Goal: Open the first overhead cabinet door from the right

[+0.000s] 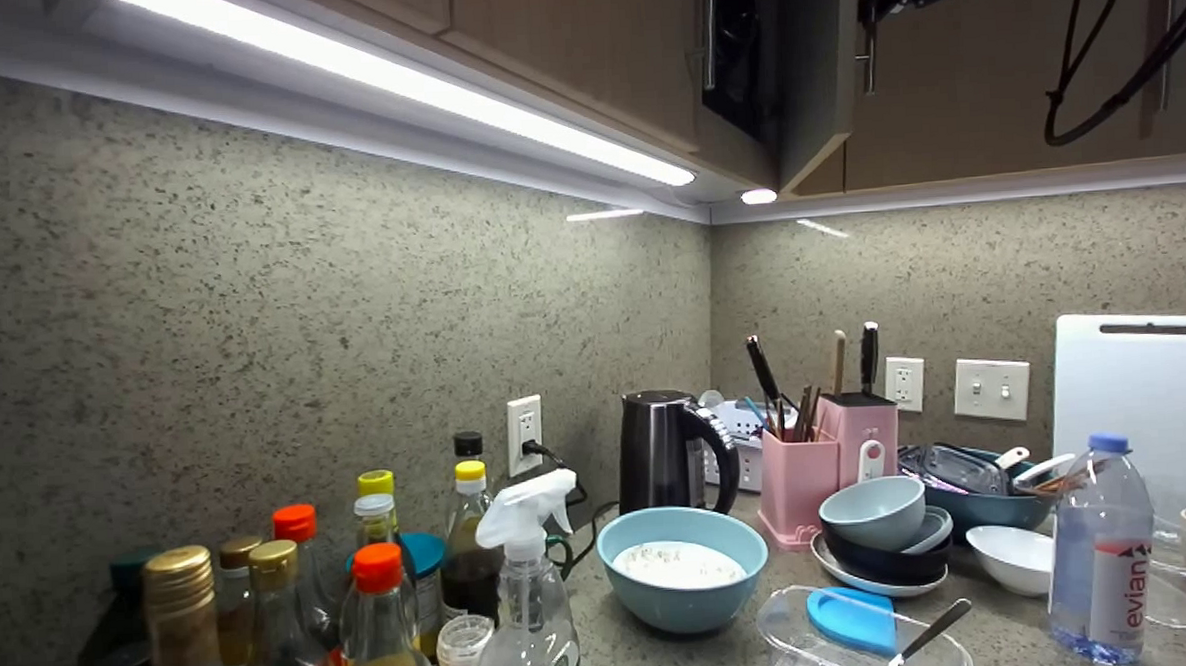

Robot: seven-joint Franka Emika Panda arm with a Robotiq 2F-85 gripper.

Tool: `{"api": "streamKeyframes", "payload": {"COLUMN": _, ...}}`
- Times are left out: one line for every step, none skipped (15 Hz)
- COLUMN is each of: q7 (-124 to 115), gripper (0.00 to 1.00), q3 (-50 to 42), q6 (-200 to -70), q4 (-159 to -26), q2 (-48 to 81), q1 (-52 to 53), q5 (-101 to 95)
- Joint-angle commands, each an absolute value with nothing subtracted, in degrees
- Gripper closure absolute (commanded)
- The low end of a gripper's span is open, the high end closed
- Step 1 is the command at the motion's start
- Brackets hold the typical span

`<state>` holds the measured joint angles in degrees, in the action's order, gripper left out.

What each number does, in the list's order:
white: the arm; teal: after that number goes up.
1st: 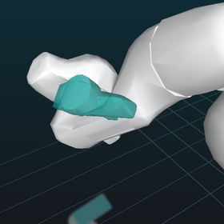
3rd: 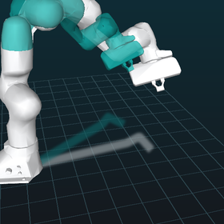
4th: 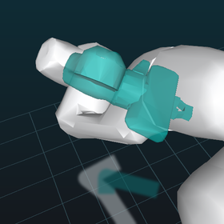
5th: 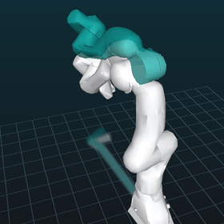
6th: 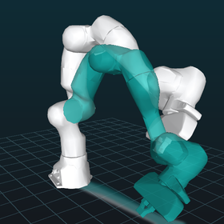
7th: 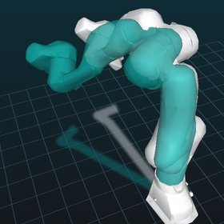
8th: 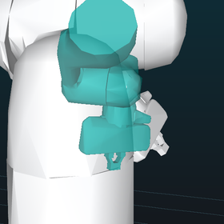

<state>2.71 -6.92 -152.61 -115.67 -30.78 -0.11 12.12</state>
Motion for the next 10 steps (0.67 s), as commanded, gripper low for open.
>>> {"api": "streamKeyframes", "payload": {"q7": -0.15, "gripper": 0.94, "q3": -9.68, "q6": -151.11, "q4": -121.83, "q2": -37.1, "q1": -4.85, "q5": 10.95}}
{"api": "streamKeyframes", "payload": {"q7": 0.11, "gripper": 0.94, "q3": -9.75, "q6": -151.05, "q4": -122.19, "q2": -37.56, "q1": -5.04, "q5": 10.75}}
{"api": "streamKeyframes", "payload": {"q7": 0.4, "gripper": 0.94, "q3": -9.91, "q6": -150.93, "q4": -122.48, "q2": -38.0, "q1": -5.09, "q5": 10.72}}
{"api": "streamKeyframes", "payload": {"q7": 0.94, "gripper": 0.94, "q3": -10.35, "q6": -150.87, "q4": -122.57, "q2": -38.13, "q1": -4.96, "q5": 10.87}}
{"api": "streamKeyframes", "payload": {"q7": 4.33, "gripper": 0.85, "q3": -8.44, "q6": -152.61, "q4": -116.69, "q2": -32.19, "q1": 0.24, "q5": 11.64}}
{"api": "streamKeyframes", "payload": {"q7": 4.73, "gripper": 0.85, "q3": -8.7, "q6": -152.62, "q4": -116.92, "q2": -32.49, "q1": 0.24, "q5": 11.62}}
{"api": "streamKeyframes", "payload": {"q7": 5.07, "gripper": 0.85, "q3": -8.92, "q6": -152.62, "q4": -117.11, "q2": -32.75, "q1": 0.23, "q5": 11.6}}
{"api": "streamKeyframes", "payload": {"q7": 5.29, "gripper": 0.85, "q3": -9.06, "q6": -152.63, "q4": -117.25, "q2": -32.93, "q1": 0.16, "q5": 11.57}}
{"api": "streamKeyframes", "payload": {"q7": 5.43, "gripper": 0.85, "q3": -9.13, "q6": -152.63, "q4": -117.35, "q2": -33.06, "q1": 0.07, "q5": 11.53}}
{"api": "streamKeyframes", "payload": {"q7": 5.5, "gripper": 0.85, "q3": -9.19, "q6": -152.63, "q4": -117.43, "q2": -33.16, "q1": 0.02, "q5": 11.5}}
